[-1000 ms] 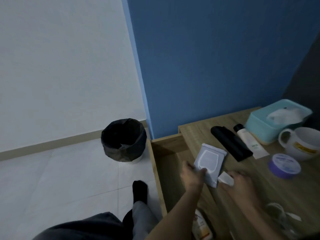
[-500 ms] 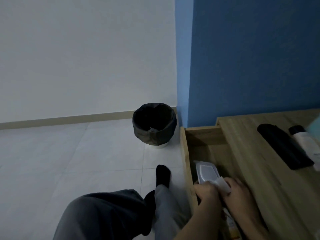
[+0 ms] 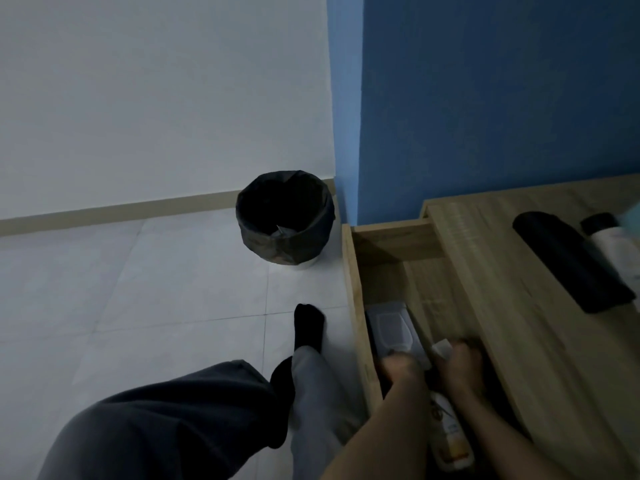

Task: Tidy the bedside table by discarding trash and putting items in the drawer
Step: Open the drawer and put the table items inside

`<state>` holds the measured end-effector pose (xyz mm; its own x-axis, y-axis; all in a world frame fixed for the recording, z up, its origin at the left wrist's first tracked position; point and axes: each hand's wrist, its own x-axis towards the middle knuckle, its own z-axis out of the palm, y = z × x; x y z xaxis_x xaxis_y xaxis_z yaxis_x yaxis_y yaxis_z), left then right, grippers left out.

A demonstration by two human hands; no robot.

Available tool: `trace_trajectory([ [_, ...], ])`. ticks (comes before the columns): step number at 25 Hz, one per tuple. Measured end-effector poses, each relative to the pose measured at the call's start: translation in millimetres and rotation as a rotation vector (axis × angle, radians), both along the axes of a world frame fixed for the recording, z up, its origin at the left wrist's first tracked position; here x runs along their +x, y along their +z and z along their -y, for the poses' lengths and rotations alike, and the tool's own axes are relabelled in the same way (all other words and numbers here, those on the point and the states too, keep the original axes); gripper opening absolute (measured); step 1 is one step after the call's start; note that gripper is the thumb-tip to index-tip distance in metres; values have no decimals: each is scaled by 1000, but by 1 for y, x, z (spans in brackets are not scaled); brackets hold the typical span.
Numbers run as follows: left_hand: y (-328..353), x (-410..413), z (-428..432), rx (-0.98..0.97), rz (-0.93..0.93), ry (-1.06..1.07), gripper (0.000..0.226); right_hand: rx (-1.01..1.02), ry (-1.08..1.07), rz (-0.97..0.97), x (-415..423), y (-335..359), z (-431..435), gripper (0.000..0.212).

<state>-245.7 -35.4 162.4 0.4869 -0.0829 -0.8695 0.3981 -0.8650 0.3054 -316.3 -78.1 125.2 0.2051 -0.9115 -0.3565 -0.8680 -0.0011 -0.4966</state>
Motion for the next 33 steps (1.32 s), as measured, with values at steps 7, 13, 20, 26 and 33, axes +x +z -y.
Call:
trace_trajectory([
  [7,15,6,3,-24,121,-427,42,50,106,54,0,38,-3,28],
  [13,61,-1,3,-269,271,14,54,152,-46,445,11,46,9,23],
  [20,116,-17,42,-754,650,-325,45,-153,105,557,-35,148,13,31],
  [26,132,-68,100,-857,723,-971,53,-596,-326,123,-154,164,79,32],
  [33,120,-100,140,-526,820,-1503,54,-320,-269,42,-189,146,109,65],
])
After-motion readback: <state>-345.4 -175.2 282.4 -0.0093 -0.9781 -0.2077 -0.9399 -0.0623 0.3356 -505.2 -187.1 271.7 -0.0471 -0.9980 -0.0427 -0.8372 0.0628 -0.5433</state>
